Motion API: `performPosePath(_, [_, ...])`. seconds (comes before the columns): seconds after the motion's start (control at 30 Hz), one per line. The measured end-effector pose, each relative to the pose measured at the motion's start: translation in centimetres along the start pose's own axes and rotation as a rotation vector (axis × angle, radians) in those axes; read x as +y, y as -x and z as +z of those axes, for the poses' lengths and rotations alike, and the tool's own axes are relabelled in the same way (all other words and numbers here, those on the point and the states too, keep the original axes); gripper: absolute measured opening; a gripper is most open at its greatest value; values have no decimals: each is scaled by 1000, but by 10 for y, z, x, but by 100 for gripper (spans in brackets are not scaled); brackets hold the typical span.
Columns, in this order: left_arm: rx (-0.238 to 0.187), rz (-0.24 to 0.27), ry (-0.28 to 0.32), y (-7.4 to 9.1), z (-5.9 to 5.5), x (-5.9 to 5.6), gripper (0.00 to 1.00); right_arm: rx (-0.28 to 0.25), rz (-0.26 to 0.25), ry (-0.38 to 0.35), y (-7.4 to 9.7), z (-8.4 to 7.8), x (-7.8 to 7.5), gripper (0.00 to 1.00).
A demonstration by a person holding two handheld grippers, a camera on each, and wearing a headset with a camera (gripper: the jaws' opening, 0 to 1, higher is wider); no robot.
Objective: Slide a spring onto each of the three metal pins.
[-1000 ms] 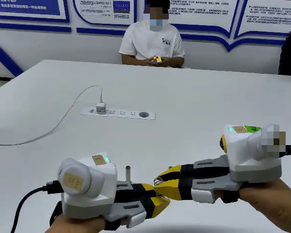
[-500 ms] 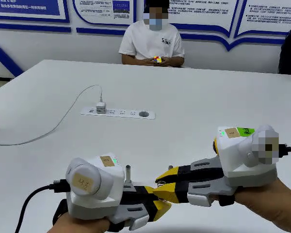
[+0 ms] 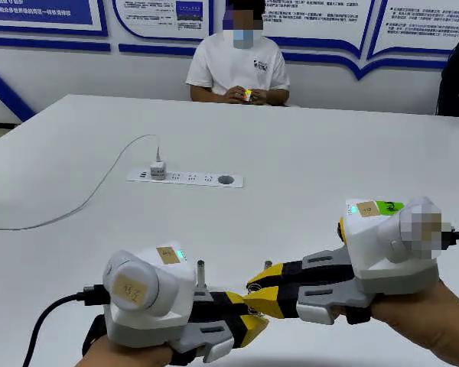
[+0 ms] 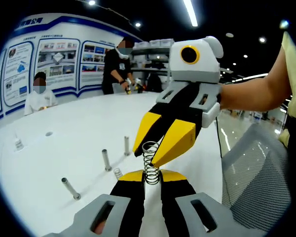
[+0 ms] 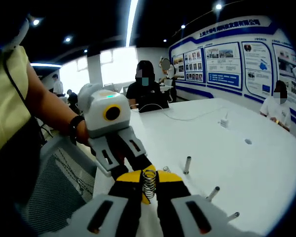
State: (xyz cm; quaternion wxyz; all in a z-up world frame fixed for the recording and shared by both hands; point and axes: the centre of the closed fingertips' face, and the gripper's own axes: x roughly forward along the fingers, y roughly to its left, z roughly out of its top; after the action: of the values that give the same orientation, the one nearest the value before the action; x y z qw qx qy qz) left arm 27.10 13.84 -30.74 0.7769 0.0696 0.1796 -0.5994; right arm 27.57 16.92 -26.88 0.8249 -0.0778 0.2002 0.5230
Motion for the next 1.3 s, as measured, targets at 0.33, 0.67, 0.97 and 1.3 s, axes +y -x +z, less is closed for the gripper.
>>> performPosePath(0.33, [-28, 21, 30, 11, 1, 10, 30, -16, -25, 1, 6, 5, -8, 11])
performPosePath(0.67, [-47, 78, 65, 32, -3, 28, 45, -27, -84, -5, 20, 5, -27, 11])
performPosePath(0.97, [-46, 132, 85, 46, -10, 42, 55, -50, -158, -25, 37, 7, -51, 11])
performPosePath(1.3, [-32, 159, 79, 53, -17, 45, 59, -75, -280, -45, 66, 6, -92, 11])
